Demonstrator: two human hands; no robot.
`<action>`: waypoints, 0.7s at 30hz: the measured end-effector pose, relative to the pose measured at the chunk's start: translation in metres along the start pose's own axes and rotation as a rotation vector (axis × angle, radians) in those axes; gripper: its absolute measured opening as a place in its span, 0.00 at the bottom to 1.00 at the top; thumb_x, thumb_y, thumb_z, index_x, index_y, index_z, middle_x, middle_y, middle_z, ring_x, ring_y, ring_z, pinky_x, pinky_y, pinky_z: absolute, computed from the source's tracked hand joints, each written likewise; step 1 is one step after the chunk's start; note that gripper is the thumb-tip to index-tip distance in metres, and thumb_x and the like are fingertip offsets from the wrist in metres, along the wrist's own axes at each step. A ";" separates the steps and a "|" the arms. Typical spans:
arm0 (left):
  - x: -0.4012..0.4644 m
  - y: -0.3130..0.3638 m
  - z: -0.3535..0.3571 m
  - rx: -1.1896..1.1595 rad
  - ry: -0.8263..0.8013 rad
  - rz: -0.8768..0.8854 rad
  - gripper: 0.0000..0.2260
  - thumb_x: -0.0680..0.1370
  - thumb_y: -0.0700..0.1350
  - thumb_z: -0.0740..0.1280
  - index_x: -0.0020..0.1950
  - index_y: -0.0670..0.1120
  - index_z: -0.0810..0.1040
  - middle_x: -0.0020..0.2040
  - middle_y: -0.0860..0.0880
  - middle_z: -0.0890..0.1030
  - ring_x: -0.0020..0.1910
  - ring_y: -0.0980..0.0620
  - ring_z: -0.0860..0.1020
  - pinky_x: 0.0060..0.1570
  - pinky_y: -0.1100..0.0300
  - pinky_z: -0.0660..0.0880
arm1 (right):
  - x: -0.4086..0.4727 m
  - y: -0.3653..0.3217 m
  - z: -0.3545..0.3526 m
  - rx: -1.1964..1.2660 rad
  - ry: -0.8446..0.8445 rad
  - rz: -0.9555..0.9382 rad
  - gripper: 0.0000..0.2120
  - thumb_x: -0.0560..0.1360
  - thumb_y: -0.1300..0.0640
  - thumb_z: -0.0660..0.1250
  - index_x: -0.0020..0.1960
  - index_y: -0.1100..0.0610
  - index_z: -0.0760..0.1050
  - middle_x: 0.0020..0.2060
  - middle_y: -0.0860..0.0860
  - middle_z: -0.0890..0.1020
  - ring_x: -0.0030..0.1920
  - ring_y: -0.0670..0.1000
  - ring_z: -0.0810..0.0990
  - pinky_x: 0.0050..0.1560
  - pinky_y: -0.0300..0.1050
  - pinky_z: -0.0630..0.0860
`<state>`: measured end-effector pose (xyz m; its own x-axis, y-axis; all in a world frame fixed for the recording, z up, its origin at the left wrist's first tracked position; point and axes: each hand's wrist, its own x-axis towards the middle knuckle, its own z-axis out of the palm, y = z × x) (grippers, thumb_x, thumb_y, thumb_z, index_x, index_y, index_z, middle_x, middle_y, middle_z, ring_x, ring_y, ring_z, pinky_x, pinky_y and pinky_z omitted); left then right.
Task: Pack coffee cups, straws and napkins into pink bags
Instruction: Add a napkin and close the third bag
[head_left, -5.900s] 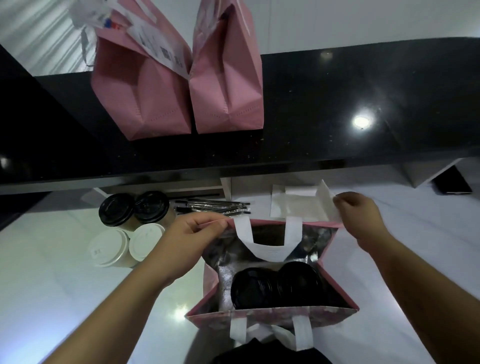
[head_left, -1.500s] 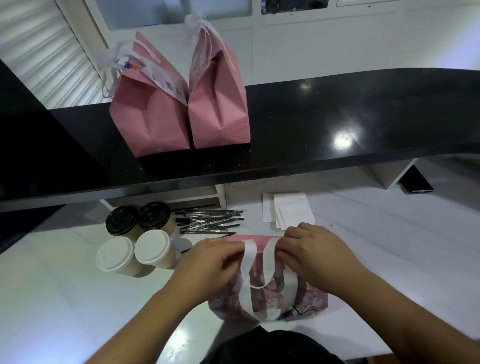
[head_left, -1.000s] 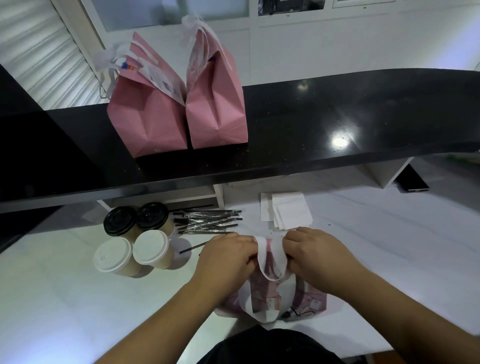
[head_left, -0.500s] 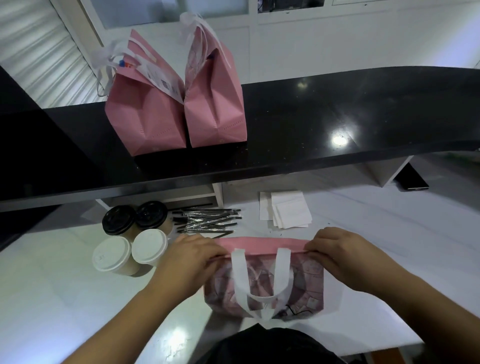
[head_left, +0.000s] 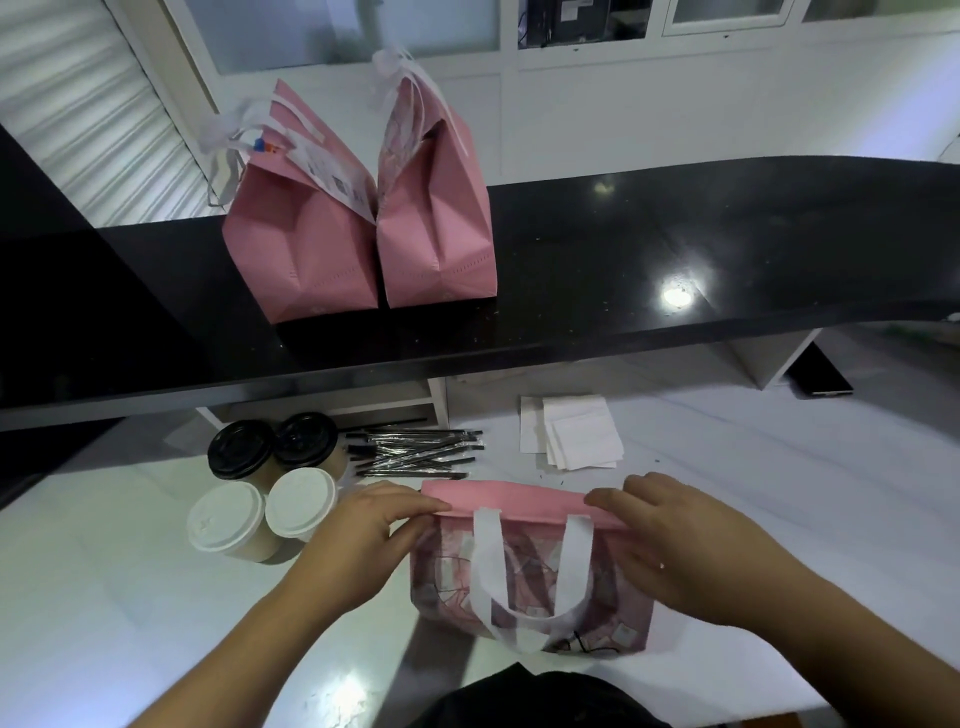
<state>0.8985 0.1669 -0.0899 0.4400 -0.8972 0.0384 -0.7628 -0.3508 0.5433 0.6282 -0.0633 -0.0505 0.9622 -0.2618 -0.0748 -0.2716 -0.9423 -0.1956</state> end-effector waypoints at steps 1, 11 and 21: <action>0.001 0.002 0.000 -0.011 0.000 -0.013 0.12 0.80 0.46 0.72 0.58 0.63 0.85 0.51 0.72 0.79 0.52 0.72 0.75 0.54 0.72 0.71 | 0.002 -0.006 0.001 -0.040 -0.012 -0.005 0.25 0.75 0.41 0.65 0.71 0.42 0.70 0.53 0.42 0.78 0.50 0.47 0.77 0.46 0.41 0.77; 0.018 0.031 -0.012 -0.169 0.139 -0.032 0.11 0.81 0.43 0.70 0.58 0.59 0.83 0.57 0.67 0.78 0.61 0.68 0.74 0.55 0.76 0.68 | 0.006 -0.021 -0.010 -0.003 0.021 0.090 0.12 0.75 0.50 0.63 0.51 0.46 0.84 0.40 0.44 0.81 0.39 0.49 0.80 0.35 0.38 0.69; 0.056 0.095 -0.051 -0.421 0.246 0.016 0.10 0.81 0.45 0.69 0.57 0.59 0.77 0.56 0.61 0.77 0.54 0.59 0.79 0.48 0.67 0.77 | -0.004 -0.008 -0.195 0.017 0.204 0.424 0.08 0.78 0.48 0.69 0.42 0.49 0.83 0.32 0.45 0.82 0.32 0.48 0.81 0.35 0.48 0.83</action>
<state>0.8750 0.0971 0.0066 0.5674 -0.7936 0.2196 -0.5351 -0.1526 0.8309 0.6307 -0.0954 0.1425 0.7496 -0.6606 0.0422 -0.6406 -0.7400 -0.2051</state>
